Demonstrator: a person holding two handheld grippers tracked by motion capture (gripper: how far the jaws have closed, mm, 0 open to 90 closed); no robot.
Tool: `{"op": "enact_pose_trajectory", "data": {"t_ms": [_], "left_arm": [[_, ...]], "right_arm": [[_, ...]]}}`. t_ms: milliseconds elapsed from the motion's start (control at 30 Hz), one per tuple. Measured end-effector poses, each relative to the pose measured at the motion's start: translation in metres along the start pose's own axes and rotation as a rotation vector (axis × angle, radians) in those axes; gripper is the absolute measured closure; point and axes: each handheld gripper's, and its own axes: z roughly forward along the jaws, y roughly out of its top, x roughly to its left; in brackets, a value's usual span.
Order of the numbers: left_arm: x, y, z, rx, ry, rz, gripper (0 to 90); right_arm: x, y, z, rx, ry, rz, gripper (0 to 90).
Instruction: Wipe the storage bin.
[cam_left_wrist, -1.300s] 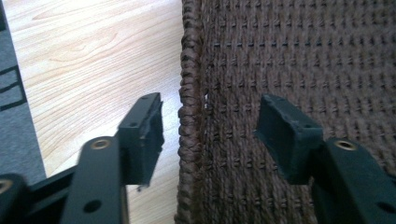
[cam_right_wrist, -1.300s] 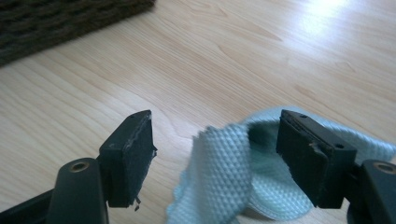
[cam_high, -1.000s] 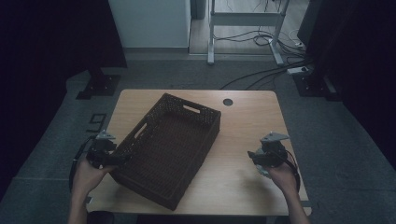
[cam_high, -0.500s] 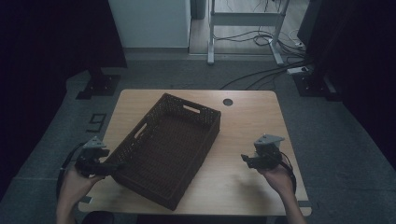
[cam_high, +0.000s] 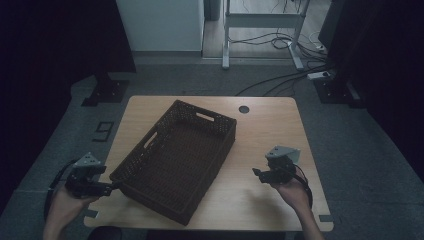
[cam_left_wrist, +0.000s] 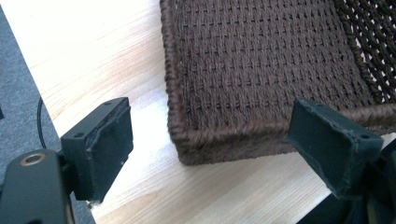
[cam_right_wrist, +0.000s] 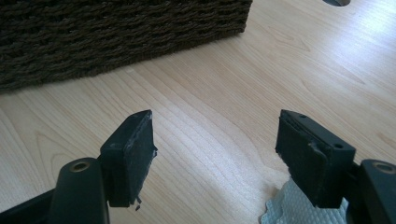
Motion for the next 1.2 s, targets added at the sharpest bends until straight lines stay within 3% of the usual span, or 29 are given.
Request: {"op": "enact_pose_trajectory", "data": {"t_ms": [133, 233, 433, 500, 567, 600, 667, 833, 967, 1200], "left_arm": [[0.002, -0.001, 0.000, -0.003, 0.008, -0.009, 14.8], [0.003, 0.003, 0.003, -0.033, 0.016, -0.069, 16.6], [-0.001, 0.009, 0.020, -0.012, 0.051, -0.112, 36.5], [-0.002, 0.010, 0.023, -0.003, 0.042, -0.112, 44.6], [-0.005, 0.012, 0.027, 0.013, 0.051, -0.107, 46.3], [-0.009, 0.014, 0.029, 0.032, 0.091, -0.098, 47.7], [-0.011, 0.016, 0.029, 0.039, 0.098, -0.107, 50.7], [-0.018, 0.019, 0.032, 0.057, 0.088, -0.105, 53.2], [-0.033, 0.029, 0.040, 0.087, 0.080, -0.077, 53.0], [-0.056, 0.041, 0.059, 0.105, 0.045, -0.045, 52.1]], "right_arm": [[0.001, 0.000, 0.001, 0.000, 0.001, -0.001, 27.5], [0.002, 0.000, 0.002, 0.004, 0.002, -0.003, 27.6], [0.004, 0.000, 0.003, 0.005, 0.013, -0.006, 28.4], [0.005, 0.000, 0.002, 0.003, 0.018, -0.005, 28.5], [0.007, 0.001, 0.002, -0.006, 0.026, -0.006, 28.8], [0.010, 0.001, 0.000, -0.010, 0.037, -0.009, 28.9], [0.013, 0.002, -0.001, -0.019, 0.047, -0.007, 29.0], [0.020, 0.003, -0.004, -0.026, 0.072, -0.019, 29.0], [0.026, 0.008, -0.008, -0.040, 0.078, -0.037, 29.0], [0.023, 0.009, -0.013, -0.052, 0.068, -0.029, 28.9]]}}
